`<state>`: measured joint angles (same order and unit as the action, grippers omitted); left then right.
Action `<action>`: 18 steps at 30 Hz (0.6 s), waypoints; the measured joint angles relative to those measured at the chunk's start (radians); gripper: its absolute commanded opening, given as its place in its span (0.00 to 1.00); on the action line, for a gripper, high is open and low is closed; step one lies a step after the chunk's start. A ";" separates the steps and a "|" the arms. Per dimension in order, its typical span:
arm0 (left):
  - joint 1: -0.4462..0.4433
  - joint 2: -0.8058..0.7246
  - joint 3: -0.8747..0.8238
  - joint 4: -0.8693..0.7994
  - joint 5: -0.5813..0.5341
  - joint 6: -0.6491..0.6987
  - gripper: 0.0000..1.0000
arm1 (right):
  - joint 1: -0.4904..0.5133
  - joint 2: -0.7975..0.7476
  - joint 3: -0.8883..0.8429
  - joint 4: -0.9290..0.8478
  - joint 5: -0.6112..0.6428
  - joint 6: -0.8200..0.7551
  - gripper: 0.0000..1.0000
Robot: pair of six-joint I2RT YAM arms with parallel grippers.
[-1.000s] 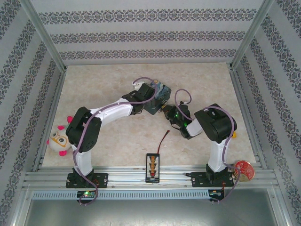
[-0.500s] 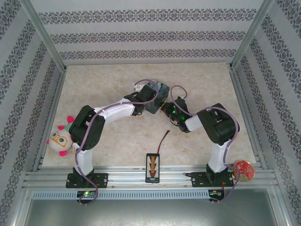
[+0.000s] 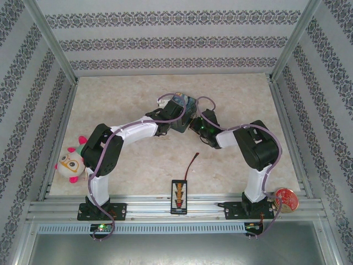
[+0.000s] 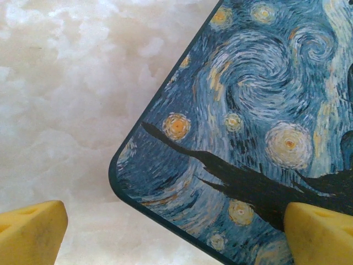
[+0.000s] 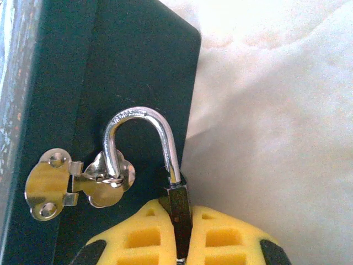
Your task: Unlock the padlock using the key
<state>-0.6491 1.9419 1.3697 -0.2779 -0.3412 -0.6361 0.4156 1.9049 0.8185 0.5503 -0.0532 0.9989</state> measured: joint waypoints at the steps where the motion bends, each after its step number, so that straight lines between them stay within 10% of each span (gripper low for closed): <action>1: 0.000 0.000 -0.002 0.004 0.001 0.000 0.99 | -0.005 -0.001 0.000 0.000 -0.008 0.001 0.00; 18: -0.005 -0.015 -0.059 0.088 0.019 -0.034 0.99 | -0.079 0.026 0.011 0.090 -0.119 0.129 0.00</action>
<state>-0.6537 1.9266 1.3106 -0.1898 -0.3222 -0.6697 0.3370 1.9308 0.8299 0.6407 -0.1722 1.1278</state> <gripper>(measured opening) 0.994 0.054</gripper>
